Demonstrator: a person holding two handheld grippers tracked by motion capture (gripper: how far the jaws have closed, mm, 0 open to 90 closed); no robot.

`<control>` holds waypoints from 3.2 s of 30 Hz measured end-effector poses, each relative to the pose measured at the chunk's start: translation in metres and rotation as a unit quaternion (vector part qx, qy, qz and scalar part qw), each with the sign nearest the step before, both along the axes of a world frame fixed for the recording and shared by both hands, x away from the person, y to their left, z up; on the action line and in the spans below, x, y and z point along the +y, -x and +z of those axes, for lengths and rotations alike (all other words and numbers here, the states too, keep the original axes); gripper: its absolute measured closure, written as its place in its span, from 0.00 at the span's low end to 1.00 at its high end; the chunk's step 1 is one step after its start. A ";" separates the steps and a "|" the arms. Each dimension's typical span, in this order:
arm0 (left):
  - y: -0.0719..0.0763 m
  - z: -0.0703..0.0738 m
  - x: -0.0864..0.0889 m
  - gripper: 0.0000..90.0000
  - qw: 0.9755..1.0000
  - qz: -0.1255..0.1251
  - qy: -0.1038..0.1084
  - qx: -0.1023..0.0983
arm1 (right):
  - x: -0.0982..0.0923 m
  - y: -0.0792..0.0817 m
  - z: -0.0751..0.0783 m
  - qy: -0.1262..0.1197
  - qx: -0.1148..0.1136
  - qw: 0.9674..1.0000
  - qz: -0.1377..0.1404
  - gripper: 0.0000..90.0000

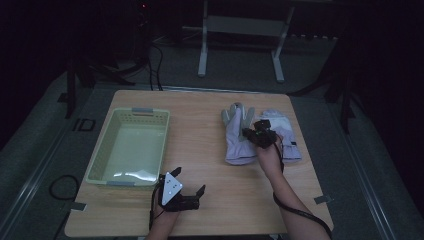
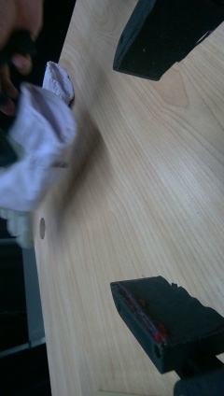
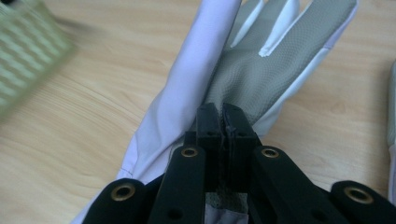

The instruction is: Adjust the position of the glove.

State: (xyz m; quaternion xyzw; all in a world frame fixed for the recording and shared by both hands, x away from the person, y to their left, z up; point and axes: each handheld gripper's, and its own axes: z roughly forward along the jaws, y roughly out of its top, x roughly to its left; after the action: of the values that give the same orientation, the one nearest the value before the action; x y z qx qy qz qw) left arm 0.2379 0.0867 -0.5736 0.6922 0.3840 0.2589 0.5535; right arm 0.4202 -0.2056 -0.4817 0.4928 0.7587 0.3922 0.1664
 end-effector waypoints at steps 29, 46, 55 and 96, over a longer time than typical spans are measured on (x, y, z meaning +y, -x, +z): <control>0.000 0.000 0.000 0.00 1.000 -0.002 -0.001 -0.001 | 0.055 0.066 -0.037 -0.045 0.012 0.999 0.007 0.96; 0.000 0.000 0.000 0.00 1.000 -0.004 0.002 0.001 | 0.055 0.052 -0.058 0.008 0.035 0.999 0.024 0.75; 0.000 0.000 0.000 0.00 1.000 -0.004 0.002 0.001 | 0.023 0.052 -0.027 0.021 -0.007 0.998 0.051 0.54; 0.000 0.000 0.001 0.00 1.000 -0.004 0.007 0.002 | -0.153 -0.031 -0.016 0.083 -0.006 0.996 -0.024 0.52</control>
State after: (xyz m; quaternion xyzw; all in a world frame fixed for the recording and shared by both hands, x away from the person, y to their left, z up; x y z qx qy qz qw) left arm 0.2383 0.0875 -0.5738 0.6905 0.3846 0.2527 0.5580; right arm 0.4510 -0.3585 -0.4981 0.4930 0.7757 0.3268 0.2202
